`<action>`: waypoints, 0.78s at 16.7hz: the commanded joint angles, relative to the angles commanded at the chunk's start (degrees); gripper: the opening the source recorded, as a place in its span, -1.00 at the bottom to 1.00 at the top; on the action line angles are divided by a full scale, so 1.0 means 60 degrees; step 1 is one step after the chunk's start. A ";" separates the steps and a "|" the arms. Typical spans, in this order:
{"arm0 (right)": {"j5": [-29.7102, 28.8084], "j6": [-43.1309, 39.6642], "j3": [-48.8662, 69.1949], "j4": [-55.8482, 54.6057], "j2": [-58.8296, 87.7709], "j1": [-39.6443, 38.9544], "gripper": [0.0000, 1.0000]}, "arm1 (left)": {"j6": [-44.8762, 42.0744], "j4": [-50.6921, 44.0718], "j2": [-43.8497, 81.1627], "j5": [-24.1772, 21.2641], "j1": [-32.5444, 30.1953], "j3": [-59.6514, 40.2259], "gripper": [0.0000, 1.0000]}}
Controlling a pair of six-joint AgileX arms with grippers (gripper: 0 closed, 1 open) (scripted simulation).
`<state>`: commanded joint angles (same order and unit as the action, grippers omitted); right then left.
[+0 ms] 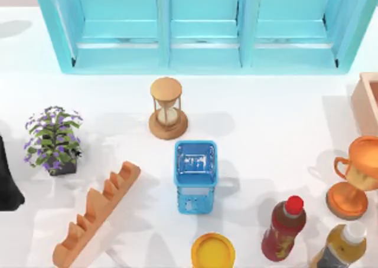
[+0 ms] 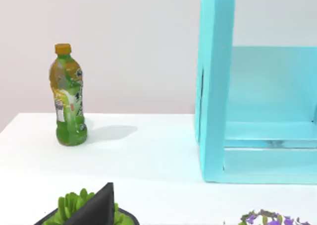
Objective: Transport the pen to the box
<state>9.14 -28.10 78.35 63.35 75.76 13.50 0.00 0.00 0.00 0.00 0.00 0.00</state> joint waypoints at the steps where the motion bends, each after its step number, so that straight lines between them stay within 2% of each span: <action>1: -0.0079 -0.0075 0.0075 0.0085 -0.0019 0.0079 -1.00 | 0.0000 0.0000 0.0000 0.0000 0.0000 0.0000 1.00; 7: -0.0079 -0.0041 -0.0098 -0.0083 0.0003 0.0029 -1.00 | 0.0000 0.0000 0.0000 0.0000 0.0000 0.0000 1.00; 13: -0.0160 0.0081 -0.1681 -0.1799 0.0055 -0.0093 -1.00 | 0.0000 0.0000 0.0000 0.0000 0.0000 0.0000 1.00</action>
<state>8.18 -27.61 68.27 52.56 76.09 12.93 0.00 0.00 0.00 0.00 0.00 0.00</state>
